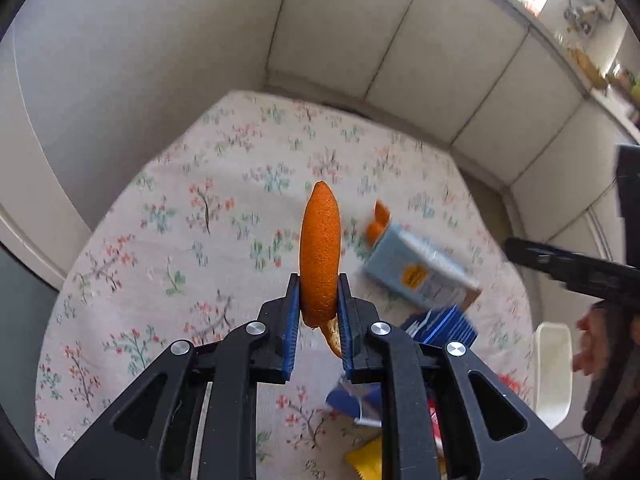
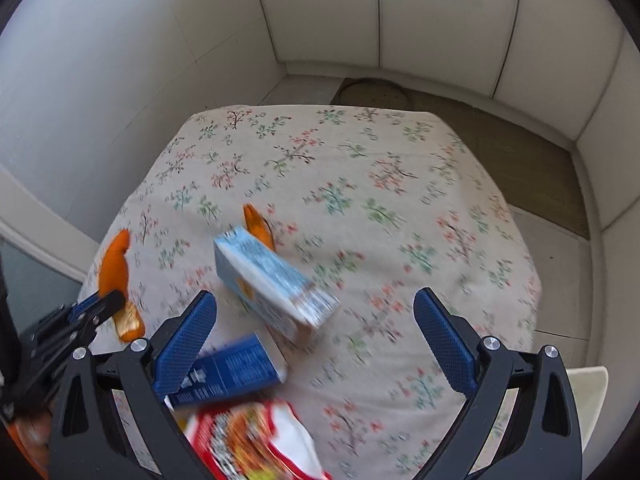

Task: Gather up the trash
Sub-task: 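Grasp the orange peel with the left gripper while the right gripper grasps the milk carton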

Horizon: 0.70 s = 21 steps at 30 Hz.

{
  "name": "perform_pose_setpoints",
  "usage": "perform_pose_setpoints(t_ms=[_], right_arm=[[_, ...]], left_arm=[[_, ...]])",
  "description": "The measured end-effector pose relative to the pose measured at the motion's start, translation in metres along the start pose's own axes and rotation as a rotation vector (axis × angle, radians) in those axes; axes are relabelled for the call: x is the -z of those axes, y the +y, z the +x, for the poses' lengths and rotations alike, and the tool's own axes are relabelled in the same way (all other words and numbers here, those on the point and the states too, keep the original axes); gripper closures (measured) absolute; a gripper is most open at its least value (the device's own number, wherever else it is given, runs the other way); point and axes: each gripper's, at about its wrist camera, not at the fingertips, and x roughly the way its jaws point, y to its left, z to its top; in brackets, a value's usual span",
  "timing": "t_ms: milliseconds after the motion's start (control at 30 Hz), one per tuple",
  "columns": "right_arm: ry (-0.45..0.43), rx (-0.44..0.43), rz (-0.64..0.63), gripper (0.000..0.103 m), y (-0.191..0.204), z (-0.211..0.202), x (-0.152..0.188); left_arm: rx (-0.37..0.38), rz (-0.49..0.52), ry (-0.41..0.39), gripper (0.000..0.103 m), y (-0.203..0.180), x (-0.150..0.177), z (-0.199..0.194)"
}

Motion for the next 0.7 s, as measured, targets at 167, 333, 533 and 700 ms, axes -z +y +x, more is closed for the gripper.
perform_pose_setpoints(t_ms=[167, 333, 533, 700], right_arm=[[0.114, 0.004, -0.011, 0.029, 0.024, 0.050, -0.031], [0.186, 0.032, -0.076, 0.034, 0.051, 0.085, -0.042], [0.265, 0.056, -0.351, 0.033, 0.071, 0.087, -0.028], [0.331, 0.071, -0.364, 0.043, 0.065, 0.105, -0.016]], left_arm=[[0.006, 0.009, -0.053, 0.086, -0.008, -0.022, -0.009], [0.023, -0.027, -0.063, 0.086, 0.008, -0.032, -0.013], [0.074, -0.068, -0.044, 0.086, 0.018, -0.035, -0.009], [0.069, -0.060, -0.040, 0.086, 0.015, -0.033, -0.010]])
